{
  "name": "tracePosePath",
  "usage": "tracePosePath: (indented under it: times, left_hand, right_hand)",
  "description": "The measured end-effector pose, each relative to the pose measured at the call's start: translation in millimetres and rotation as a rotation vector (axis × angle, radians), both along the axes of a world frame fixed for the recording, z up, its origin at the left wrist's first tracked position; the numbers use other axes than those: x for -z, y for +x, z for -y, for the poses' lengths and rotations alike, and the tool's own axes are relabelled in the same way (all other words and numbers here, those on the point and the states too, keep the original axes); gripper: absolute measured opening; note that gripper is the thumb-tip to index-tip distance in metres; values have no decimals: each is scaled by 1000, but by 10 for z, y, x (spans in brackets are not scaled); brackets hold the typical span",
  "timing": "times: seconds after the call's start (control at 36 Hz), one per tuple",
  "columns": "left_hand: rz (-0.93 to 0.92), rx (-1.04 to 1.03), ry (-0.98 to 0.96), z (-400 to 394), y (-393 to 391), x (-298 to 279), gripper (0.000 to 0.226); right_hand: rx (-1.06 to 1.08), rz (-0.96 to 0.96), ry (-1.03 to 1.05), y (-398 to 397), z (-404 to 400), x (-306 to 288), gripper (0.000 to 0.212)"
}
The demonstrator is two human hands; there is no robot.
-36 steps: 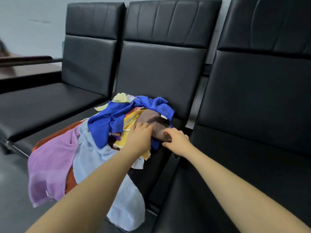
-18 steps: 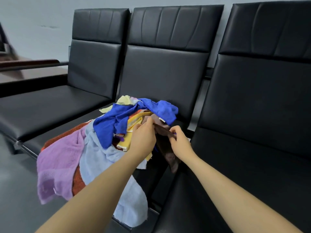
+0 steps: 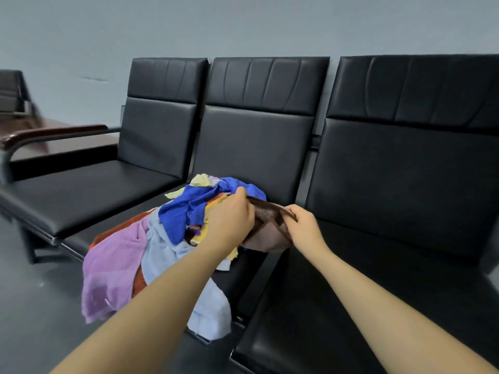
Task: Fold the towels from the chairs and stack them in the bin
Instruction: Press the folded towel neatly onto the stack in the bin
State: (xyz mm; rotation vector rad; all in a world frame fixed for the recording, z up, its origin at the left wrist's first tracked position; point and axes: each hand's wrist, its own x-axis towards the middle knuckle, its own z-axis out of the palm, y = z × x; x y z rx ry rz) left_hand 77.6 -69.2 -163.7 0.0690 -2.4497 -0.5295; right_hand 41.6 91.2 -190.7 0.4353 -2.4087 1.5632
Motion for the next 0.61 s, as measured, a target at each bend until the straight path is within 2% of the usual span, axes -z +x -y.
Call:
tracePosePath:
  times: [0.08,0.19,0.39,0.61]
  left_hand:
    - [-3,44,17,-60,106,-146,24]
    - [22,110,-87,-238,254,-347,30]
    - [26,118,-249,-615,297,-516,13]
    - [-13,101,-414,-897,212,-518,9]
  right_hand:
    - [10,-23,53,132,-157,-173,15]
    - [70,-46,142,294,-457,-373,12]
    - [285,-69,533,489,-948,-590,14]
    - [585,45,543,595,-1507,-530,10]
